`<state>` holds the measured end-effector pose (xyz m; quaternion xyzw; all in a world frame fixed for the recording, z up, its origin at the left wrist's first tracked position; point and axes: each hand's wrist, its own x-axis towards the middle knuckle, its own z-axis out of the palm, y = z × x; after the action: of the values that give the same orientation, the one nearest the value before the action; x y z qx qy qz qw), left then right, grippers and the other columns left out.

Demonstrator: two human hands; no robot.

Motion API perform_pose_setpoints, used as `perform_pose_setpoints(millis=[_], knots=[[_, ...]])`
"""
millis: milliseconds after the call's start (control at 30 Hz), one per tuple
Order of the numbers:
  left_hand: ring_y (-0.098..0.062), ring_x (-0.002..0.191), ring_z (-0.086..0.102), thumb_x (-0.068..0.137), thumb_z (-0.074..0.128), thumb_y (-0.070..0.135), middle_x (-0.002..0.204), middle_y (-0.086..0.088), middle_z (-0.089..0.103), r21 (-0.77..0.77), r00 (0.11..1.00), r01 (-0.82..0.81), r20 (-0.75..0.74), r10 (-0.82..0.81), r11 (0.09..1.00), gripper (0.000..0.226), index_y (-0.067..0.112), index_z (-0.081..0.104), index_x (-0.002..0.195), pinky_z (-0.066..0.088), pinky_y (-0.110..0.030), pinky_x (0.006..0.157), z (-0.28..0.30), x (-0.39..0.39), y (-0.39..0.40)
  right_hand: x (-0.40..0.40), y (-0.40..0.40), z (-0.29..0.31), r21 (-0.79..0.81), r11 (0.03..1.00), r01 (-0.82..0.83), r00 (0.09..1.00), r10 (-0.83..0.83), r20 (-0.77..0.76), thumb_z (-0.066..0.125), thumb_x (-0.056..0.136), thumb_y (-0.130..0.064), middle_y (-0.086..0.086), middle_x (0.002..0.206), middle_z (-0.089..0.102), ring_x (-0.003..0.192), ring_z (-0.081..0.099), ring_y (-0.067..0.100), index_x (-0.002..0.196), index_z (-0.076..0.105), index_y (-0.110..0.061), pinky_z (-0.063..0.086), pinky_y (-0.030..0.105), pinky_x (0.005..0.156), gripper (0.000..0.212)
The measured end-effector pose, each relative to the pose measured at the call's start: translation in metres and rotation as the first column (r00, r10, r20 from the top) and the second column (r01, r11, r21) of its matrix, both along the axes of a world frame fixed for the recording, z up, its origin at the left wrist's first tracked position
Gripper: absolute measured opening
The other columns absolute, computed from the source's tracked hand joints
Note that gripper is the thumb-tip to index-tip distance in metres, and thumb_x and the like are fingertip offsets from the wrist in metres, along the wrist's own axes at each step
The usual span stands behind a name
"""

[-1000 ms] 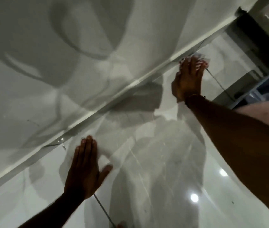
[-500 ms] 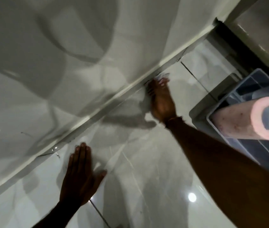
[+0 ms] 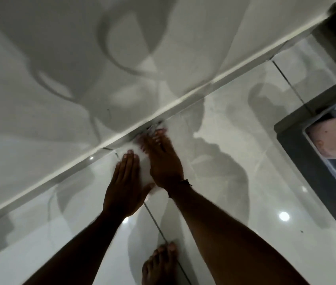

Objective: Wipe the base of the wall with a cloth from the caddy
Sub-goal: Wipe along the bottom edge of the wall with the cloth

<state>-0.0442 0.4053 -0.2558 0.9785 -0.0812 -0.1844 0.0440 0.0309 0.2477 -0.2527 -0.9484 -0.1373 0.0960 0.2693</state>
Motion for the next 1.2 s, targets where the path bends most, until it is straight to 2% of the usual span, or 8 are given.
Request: perform_pose_setpoints(millis=[100, 167, 300, 400, 600, 800, 1000, 1200], knots=[[-0.038, 0.165, 0.003, 0.101, 0.040, 0.070, 0.175, -0.026, 0.000, 0.002, 0.999, -0.036, -0.040, 0.037, 0.999, 0.104, -0.003, 0.005, 0.166, 0.016, -0.050, 0.134, 0.003, 0.000, -0.001, -0.001, 0.027, 0.010, -0.013, 0.967, 0.255, 0.961, -0.255, -0.107, 0.026, 0.104, -0.026, 0.006, 0.174, 0.026, 0.162, 0.014, 0.040, 0.162, 0.033, -0.016, 0.018, 0.053, 0.134, 0.060], [-0.041, 0.164, 0.002, 0.103, 0.032, 0.063, 0.174, -0.030, 0.000, 0.000, 0.997, -0.067, -0.042, 0.067, 0.998, 0.097, -0.007, 0.006, 0.164, 0.017, -0.053, 0.133, 0.007, 0.000, -0.002, -0.009, 0.035, 0.010, -0.041, 0.991, 0.124, 0.987, -0.128, -0.101, 0.010, 0.106, -0.036, 0.008, 0.174, 0.026, 0.161, 0.014, 0.044, 0.162, 0.034, -0.017, 0.018, 0.054, 0.134, 0.064], [-0.036, 0.165, -0.004, 0.101, 0.030, 0.067, 0.175, -0.024, -0.005, -0.068, 0.985, -0.160, -0.073, 0.155, 0.985, 0.099, -0.003, 0.002, 0.166, 0.007, -0.046, 0.135, 0.014, -0.004, 0.001, -0.013, 0.023, 0.004, -0.029, 0.999, 0.016, 0.996, -0.018, -0.082, 0.035, 0.092, -0.010, 0.001, 0.175, 0.023, 0.162, 0.012, 0.038, 0.162, 0.032, -0.025, 0.025, 0.055, 0.131, 0.072], [-0.036, 0.164, -0.003, 0.100, 0.026, 0.069, 0.175, -0.024, -0.003, -0.064, 0.989, -0.136, -0.063, 0.132, 0.989, 0.100, -0.003, 0.003, 0.166, 0.007, -0.046, 0.135, 0.014, -0.007, 0.005, -0.009, 0.042, 0.011, -0.064, 0.978, 0.197, 0.966, -0.205, -0.158, 0.028, 0.100, -0.035, 0.002, 0.175, 0.021, 0.161, 0.011, 0.044, 0.163, 0.031, -0.025, 0.017, 0.055, 0.134, 0.064], [-0.038, 0.165, 0.004, 0.099, 0.039, 0.070, 0.176, -0.024, 0.002, -0.062, 0.986, -0.164, -0.031, 0.162, 0.984, 0.104, -0.003, 0.006, 0.166, 0.015, -0.048, 0.134, 0.004, -0.006, 0.008, -0.007, 0.006, 0.001, -0.155, 0.973, -0.169, 0.985, 0.161, -0.064, 0.026, 0.090, -0.015, 0.005, 0.176, 0.020, 0.161, 0.012, 0.045, 0.163, 0.031, -0.023, 0.025, 0.057, 0.130, 0.074], [-0.039, 0.165, 0.006, 0.098, 0.037, 0.072, 0.176, -0.024, 0.002, -0.059, 0.985, -0.170, 0.003, 0.171, 0.984, 0.105, -0.002, 0.005, 0.166, 0.018, -0.050, 0.133, -0.005, 0.002, 0.005, 0.063, -0.084, -0.004, -0.102, 0.971, 0.216, 0.973, -0.204, 0.112, 0.041, 0.093, 0.004, 0.024, 0.166, 0.034, 0.156, 0.020, 0.056, 0.152, 0.052, -0.011, 0.019, 0.059, 0.132, 0.061], [-0.040, 0.164, 0.007, 0.098, 0.033, 0.073, 0.175, -0.026, 0.006, -0.030, 0.979, -0.194, 0.064, 0.196, 0.981, 0.105, -0.004, 0.008, 0.165, 0.016, -0.051, 0.133, -0.013, 0.005, -0.001, 0.146, -0.186, -0.004, -0.375, 0.900, 0.221, 0.973, -0.227, 0.029, 0.044, 0.092, -0.009, 0.020, 0.175, 0.013, 0.164, 0.004, 0.040, 0.163, 0.024, -0.005, 0.003, 0.057, 0.134, 0.075], [-0.037, 0.165, 0.003, 0.095, 0.029, 0.077, 0.176, -0.023, 0.004, -0.018, 0.972, -0.226, 0.054, 0.227, 0.974, 0.108, -0.002, 0.008, 0.166, 0.017, -0.052, 0.132, -0.021, 0.005, -0.001, 0.203, -0.248, 0.006, -0.413, 0.833, 0.369, 0.923, -0.381, 0.058, 0.047, 0.096, -0.013, 0.020, 0.175, 0.011, 0.164, 0.003, 0.037, 0.164, 0.019, -0.006, 0.001, 0.056, 0.134, 0.074]])
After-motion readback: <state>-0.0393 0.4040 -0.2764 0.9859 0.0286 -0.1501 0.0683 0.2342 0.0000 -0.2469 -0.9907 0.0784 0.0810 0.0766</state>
